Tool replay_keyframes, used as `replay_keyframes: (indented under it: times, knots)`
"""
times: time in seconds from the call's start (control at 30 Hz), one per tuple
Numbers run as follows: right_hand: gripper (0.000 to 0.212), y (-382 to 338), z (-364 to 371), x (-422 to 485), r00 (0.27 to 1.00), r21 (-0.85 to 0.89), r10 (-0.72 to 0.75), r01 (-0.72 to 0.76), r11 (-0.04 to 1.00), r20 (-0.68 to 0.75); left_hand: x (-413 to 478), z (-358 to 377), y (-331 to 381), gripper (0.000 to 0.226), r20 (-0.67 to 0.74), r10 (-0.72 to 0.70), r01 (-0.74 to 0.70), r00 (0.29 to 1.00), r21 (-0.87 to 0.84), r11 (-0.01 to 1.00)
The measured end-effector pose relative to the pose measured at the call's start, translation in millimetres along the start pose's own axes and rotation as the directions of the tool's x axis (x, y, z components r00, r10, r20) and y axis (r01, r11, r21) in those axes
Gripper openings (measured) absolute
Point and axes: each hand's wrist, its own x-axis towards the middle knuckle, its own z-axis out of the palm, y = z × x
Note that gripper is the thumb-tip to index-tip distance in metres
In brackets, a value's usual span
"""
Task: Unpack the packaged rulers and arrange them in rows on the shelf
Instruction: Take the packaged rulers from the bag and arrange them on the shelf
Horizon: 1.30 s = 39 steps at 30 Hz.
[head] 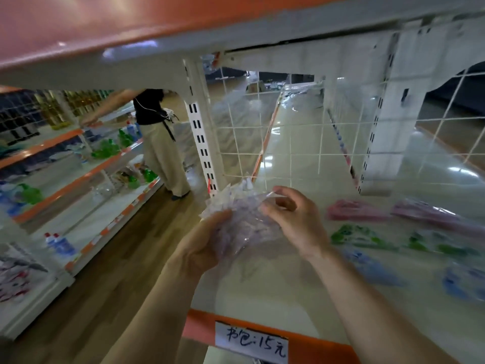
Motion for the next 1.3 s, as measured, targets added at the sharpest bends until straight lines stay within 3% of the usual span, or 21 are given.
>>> replay_keyframes:
  times: [0.07,0.17,0.2,0.3,0.33,0.47,0.53,0.6,0.7,0.83,0.9,1.03,1.13,1.3]
  knots:
    - [0.031,-1,0,1,0.999,0.0,-0.032,0.032,0.999,-0.035,3,-1,-2,0.031,0.031,-0.002,0.003,1.0,-0.029,1.0]
    - [0.029,0,1,-1,0.996,-0.049,-0.074,0.072,0.996,-0.048,10,-6,-1,0.069,0.164,0.003,0.0,0.986,-0.019,1.0]
    - [0.03,0,0,-2,0.995,-0.053,-0.075,0.072,0.996,-0.064,11,-5,1,0.069,0.199,-0.002,0.002,0.98,0.0,1.0]
    - [0.034,-2,1,0,0.99,-0.081,-0.117,0.11,0.991,-0.08,12,-4,3,0.027,0.246,0.024,-0.028,0.969,0.011,1.0]
    - [0.033,-1,0,0,0.983,-0.137,-0.164,0.152,0.979,-0.079,11,-4,2,0.024,0.247,0.041,-0.046,0.968,0.014,0.999]
    - [0.015,7,-5,-2,0.933,-0.332,-0.36,0.341,0.88,0.003,7,-3,1,0.04,0.178,0.073,-0.083,0.981,0.05,0.995]
    - [0.017,12,-9,0,0.912,-0.439,-0.409,0.383,0.813,0.039,5,0,0,0.031,0.179,0.081,-0.091,0.98,0.046,0.995]
    - [0.024,14,-11,0,0.905,-0.5,-0.413,0.404,0.766,0.098,4,-3,1,0.022,0.184,0.071,-0.083,0.98,0.053,0.995]
    - [0.027,14,-8,2,0.916,-0.556,-0.351,0.399,0.729,0.197,1,-9,2,0.034,0.152,0.048,-0.058,0.987,0.063,0.996]
    - [0.017,13,-1,2,0.873,-0.589,-0.476,0.442,0.676,0.108,-5,-9,4,0.055,0.088,0.106,-0.096,0.991,-0.107,0.99]
    - [0.011,13,4,-1,0.846,-0.555,-0.532,0.458,0.695,0.033,-4,-11,4,0.061,0.122,0.119,-0.104,0.985,-0.123,0.987]
    - [0.011,12,6,-4,0.88,-0.51,-0.473,0.384,0.77,-0.051,7,-16,-3,0.042,0.188,0.145,-0.151,0.971,0.017,0.988]
    - [0.014,6,-1,-2,0.933,-0.542,-0.359,0.303,0.784,0.003,12,-13,-8,0.024,0.197,0.172,-0.186,0.965,0.055,0.981]
    - [0.012,-21,-24,-5,0.942,-0.75,-0.249,0.331,0.573,0.225,20,-14,-11,0.031,0.271,0.249,-0.264,0.93,0.022,0.964]
